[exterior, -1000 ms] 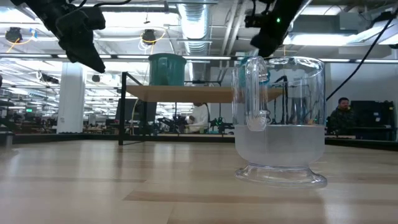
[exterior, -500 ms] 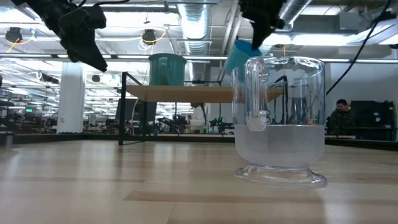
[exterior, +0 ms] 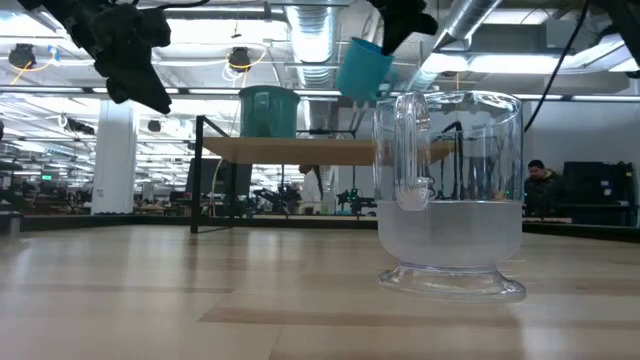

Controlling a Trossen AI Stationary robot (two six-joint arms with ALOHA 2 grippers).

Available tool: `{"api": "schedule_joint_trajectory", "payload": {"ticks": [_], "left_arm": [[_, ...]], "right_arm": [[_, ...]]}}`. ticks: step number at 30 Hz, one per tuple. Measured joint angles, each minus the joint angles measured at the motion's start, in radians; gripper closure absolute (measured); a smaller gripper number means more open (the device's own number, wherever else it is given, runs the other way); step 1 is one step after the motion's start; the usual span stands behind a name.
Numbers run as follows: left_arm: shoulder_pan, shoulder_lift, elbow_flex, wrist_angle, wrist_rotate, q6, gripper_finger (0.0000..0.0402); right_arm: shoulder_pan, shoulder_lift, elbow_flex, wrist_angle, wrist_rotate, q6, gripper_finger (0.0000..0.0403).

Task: Stack small to large cups/mugs on shelf
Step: Put the light blue mug on the shelf

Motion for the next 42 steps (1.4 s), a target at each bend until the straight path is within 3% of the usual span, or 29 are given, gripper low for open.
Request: {"api": "schedule_joint_trajectory", "payload": {"ticks": [5, 12, 21, 42], "left_arm": [[0.000, 0.000, 0.000, -0.002, 0.001, -0.031, 0.0288], [0.000, 0.000, 0.000, -0.002, 0.005, -0.036, 0.0288], [0.000, 0.000, 0.000, -0.006, 0.090, -0.036, 0.0288], [0.000, 0.000, 0.000, -0.031, 0.087, -0.088, 0.0288]], "right_arm": [[0.000, 0.014, -0.011, 0.025, -0.126, 0.060, 0.0400], [-0.012, 0.018, -0.011, 0.037, -0.135, 0.200, 0.0400], [-0.049, 0.022, -0.011, -0.003, -0.150, 0.403, 0.0400], [-0.131, 0.151, -0.012, 0.048, -0.353, 0.653, 0.0400]]}}
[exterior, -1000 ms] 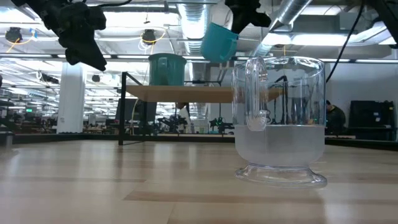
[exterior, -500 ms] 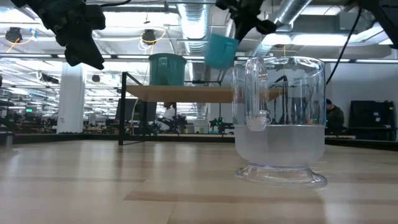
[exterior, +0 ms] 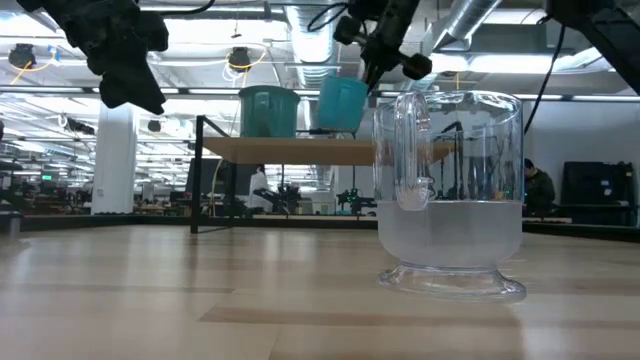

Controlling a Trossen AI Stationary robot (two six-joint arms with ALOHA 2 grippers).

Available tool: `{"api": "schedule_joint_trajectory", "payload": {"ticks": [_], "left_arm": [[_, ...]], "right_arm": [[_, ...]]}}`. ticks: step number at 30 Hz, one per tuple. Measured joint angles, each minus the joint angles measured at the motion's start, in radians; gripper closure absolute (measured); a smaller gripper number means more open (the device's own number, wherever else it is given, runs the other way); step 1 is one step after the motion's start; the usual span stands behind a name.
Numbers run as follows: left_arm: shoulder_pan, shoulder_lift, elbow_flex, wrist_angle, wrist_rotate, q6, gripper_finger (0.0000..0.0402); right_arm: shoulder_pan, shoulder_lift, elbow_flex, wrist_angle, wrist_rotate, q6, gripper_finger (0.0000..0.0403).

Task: Stack small to large cups/mugs on shelf
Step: Put the light blue mug on the shelf

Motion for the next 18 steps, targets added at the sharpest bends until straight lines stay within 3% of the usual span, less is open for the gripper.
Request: {"api": "schedule_joint_trajectory", "payload": {"ticks": [18], "left_arm": [[0.000, 0.000, 0.000, -0.006, -0.011, 0.003, 0.0288]], "right_arm": [[-0.013, 0.069, 0.000, -0.030, -0.020, 0.001, 0.0399]]}}
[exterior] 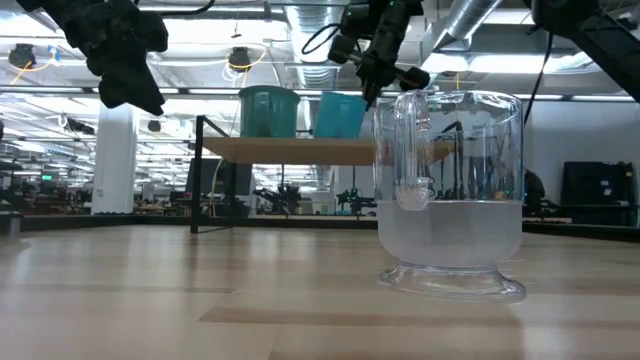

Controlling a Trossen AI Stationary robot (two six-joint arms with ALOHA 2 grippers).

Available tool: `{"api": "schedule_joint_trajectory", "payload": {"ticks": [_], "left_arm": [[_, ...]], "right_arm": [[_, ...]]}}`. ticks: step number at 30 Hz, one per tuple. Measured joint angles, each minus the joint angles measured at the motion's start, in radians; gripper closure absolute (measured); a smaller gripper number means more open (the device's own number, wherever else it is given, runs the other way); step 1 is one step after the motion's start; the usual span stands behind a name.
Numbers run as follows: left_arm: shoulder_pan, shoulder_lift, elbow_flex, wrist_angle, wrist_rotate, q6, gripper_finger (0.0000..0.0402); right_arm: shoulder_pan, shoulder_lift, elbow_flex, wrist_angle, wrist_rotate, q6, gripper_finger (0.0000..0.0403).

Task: Stack small to large cups/mugs on shelf
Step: Put the light blue mug on the shelf

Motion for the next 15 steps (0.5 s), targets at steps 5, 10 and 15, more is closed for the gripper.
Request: {"api": "schedule_joint_trajectory", "payload": {"ticks": [5, 10, 15], "left_arm": [[0.000, 0.000, 0.000, 0.000, 0.000, 0.002, 0.0288], [0.000, 0.000, 0.000, 0.000, 0.000, 0.003, 0.0288], [0.000, 0.000, 0.000, 0.008, 0.000, 0.004, 0.0288]], "right_arm": [[0.007, -0.001, 0.000, -0.020, -0.003, -0.001, 0.0399], [0.008, -0.003, 0.001, -0.032, -0.008, 0.003, 0.0399], [0.008, -0.005, 0.001, -0.032, -0.008, -0.001, 0.0396]]}}
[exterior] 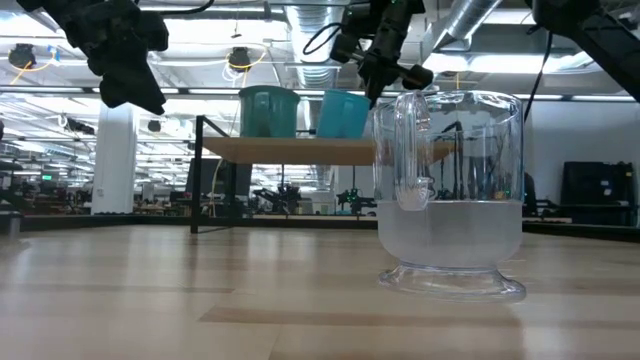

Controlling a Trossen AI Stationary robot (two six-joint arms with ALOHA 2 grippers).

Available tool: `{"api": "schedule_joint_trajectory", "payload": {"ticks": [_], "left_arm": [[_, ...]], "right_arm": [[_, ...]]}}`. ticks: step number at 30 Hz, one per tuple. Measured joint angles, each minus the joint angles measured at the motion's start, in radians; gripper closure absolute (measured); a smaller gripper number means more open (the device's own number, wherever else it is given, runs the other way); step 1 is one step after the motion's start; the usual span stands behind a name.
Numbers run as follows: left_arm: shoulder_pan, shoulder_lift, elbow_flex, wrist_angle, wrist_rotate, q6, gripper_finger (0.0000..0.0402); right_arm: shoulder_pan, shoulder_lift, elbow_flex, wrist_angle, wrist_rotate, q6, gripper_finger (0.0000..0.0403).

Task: Stack small to large cups/mugs on shelf
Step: Put the light blue mug on the shelf

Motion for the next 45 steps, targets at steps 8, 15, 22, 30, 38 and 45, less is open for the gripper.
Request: {"api": "schedule_joint_trajectory", "payload": {"ticks": [8, 15, 22, 30, 38, 45], "left_arm": [[0.000, 0.000, 0.000, 0.000, 0.000, 0.000, 0.0288], [0.000, 0.000, 0.000, 0.000, 0.000, 0.005, 0.0288], [0.000, 0.000, 0.000, 0.000, 0.000, 0.007, 0.0288], [0.000, 0.000, 0.000, -0.001, 0.001, 0.022, 0.0288], [0.000, 0.000, 0.000, -0.002, 0.001, 0.031, 0.0288], [0.000, 0.000, 0.000, -0.002, 0.001, 0.032, 0.0288]], "right_arm": [[0.003, 0.000, -0.002, 0.030, -0.022, -0.023, 0.0392], [0.007, 0.000, -0.002, 0.046, -0.026, -0.025, 0.0382], [0.006, 0.000, -0.002, 0.045, -0.046, 0.004, 0.0369], [0.006, 0.000, -0.002, 0.037, -0.053, 0.003, 0.0367], [0.006, 0.000, -0.002, 0.034, -0.063, 0.001, 0.0352], [-0.003, 0.000, -0.002, 0.038, -0.072, 0.001, 0.0351]]}}
